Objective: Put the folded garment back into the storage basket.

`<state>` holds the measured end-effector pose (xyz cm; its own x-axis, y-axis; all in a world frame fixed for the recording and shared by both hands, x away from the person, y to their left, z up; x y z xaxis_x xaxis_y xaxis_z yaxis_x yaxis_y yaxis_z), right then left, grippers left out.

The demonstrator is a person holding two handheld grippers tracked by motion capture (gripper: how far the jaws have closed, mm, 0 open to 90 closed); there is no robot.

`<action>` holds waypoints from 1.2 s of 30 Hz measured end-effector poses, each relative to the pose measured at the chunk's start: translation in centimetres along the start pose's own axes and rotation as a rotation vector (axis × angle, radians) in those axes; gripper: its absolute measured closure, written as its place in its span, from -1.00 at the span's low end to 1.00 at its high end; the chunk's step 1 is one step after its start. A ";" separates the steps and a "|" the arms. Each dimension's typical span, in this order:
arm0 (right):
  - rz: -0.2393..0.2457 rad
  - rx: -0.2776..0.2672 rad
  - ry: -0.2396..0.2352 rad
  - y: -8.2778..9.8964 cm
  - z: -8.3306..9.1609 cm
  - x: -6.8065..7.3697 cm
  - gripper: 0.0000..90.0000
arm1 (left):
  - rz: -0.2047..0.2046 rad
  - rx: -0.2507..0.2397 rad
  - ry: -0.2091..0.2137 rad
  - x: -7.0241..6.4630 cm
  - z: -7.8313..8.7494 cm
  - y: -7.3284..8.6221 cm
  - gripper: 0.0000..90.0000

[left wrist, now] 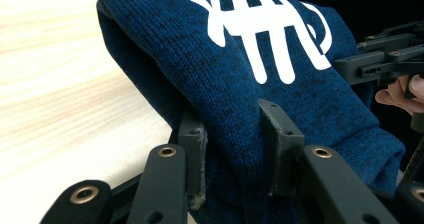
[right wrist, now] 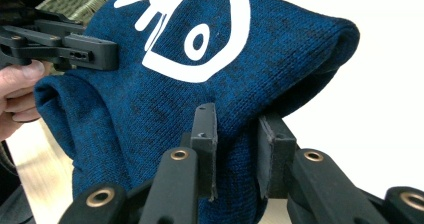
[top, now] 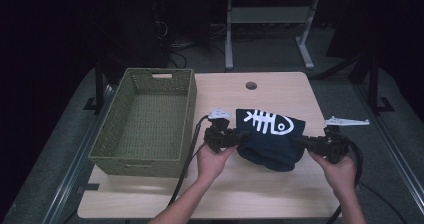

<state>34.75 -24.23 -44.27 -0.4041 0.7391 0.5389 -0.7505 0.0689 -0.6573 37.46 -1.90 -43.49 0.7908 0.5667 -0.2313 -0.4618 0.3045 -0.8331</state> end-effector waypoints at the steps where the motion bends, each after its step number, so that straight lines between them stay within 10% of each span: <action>1: 0.001 0.001 -0.003 -0.1 0.0 0.1 0.62 | -0.002 -0.004 -0.001 0.0 0.2 -0.2 0.49; 36: 0.026 -0.013 -0.095 -4.2 -0.2 5.1 0.62 | -0.021 -0.065 -0.031 1.8 5.4 -3.4 0.49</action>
<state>35.98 -20.63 -38.87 -0.4718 0.6739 0.5686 -0.7324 0.0595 -0.6782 38.26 2.20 -38.34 0.7870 0.5842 -0.1983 -0.4172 0.2671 -0.8687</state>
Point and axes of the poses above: each handheld gripper's, and its own axes: z roughly backward along the jaws, y roughly out of its underside, x roughly to its left, the point moved 8 cm from there along -z, roughly forward along the jaws, and after that the axes turned 10 degrees about -z, right-handed, at the moved point
